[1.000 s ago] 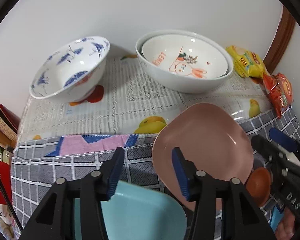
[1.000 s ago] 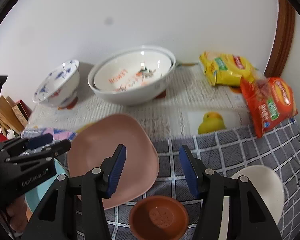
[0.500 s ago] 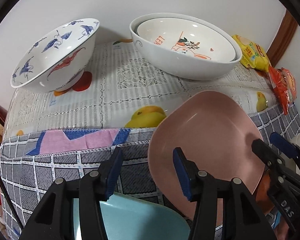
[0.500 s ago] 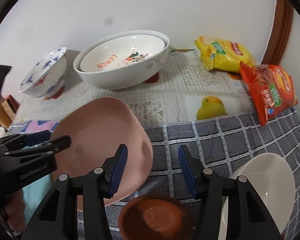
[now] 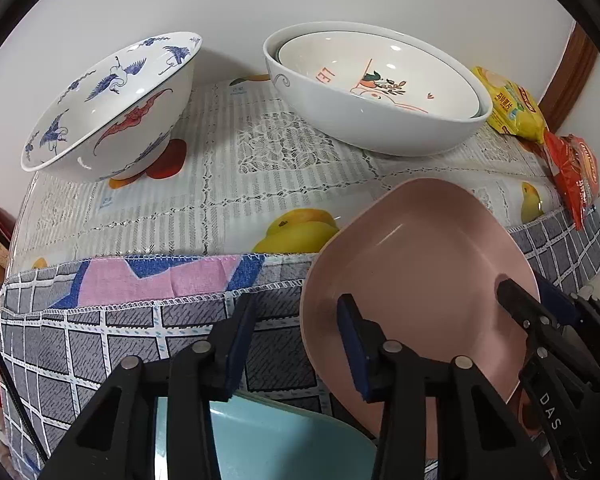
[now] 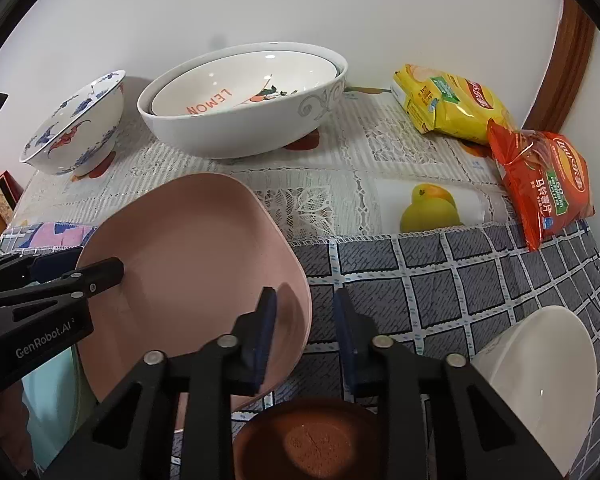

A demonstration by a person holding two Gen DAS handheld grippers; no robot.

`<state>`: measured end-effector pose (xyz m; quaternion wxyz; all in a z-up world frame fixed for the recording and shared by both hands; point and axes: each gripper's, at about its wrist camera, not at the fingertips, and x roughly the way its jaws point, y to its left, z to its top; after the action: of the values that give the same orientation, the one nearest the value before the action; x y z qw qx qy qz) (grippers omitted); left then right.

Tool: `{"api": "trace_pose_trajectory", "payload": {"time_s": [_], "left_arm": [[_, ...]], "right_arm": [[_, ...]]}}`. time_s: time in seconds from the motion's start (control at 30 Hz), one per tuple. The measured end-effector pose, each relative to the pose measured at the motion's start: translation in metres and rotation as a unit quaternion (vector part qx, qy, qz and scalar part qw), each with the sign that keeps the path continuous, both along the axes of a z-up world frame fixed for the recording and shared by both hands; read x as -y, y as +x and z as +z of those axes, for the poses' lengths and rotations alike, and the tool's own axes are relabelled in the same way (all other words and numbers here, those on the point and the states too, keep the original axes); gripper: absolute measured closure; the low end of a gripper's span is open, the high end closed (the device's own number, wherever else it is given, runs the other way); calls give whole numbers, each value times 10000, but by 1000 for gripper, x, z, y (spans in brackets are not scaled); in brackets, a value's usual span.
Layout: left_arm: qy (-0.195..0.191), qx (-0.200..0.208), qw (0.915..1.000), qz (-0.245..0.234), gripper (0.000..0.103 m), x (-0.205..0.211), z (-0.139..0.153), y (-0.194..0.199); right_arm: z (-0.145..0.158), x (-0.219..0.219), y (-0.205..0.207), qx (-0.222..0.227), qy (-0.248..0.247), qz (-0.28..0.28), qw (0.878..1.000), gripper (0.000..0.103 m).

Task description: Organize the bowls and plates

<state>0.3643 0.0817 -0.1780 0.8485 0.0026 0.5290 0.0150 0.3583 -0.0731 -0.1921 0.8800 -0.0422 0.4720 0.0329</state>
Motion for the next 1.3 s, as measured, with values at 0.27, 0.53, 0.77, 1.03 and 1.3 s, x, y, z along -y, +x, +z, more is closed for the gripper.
{"api": "trace_pose_trajectory", "payload": {"time_s": [0.27,0.53,0.77,1.03,1.3], "left_arm": [[-202,109,9997,-34,89,4,0,-2],[-462,371,9982,11,92,-4,29,-13],[-559,627,9964,-57,92,-8,64,-42],[-553,794,9952,-144,92,-15,95,-89],[-588,847,9946,-123,92,-28,112,-126]], "right_arm": [[-1,4,0,8,381,-53,9993,94],[19,8,-9,200,699,-122,9973,96],[64,4,-38,549,874,-247,9943,97],[94,-11,-88,697,926,-366,9926,97],[108,-26,-128,759,991,-414,9913,97]]}}
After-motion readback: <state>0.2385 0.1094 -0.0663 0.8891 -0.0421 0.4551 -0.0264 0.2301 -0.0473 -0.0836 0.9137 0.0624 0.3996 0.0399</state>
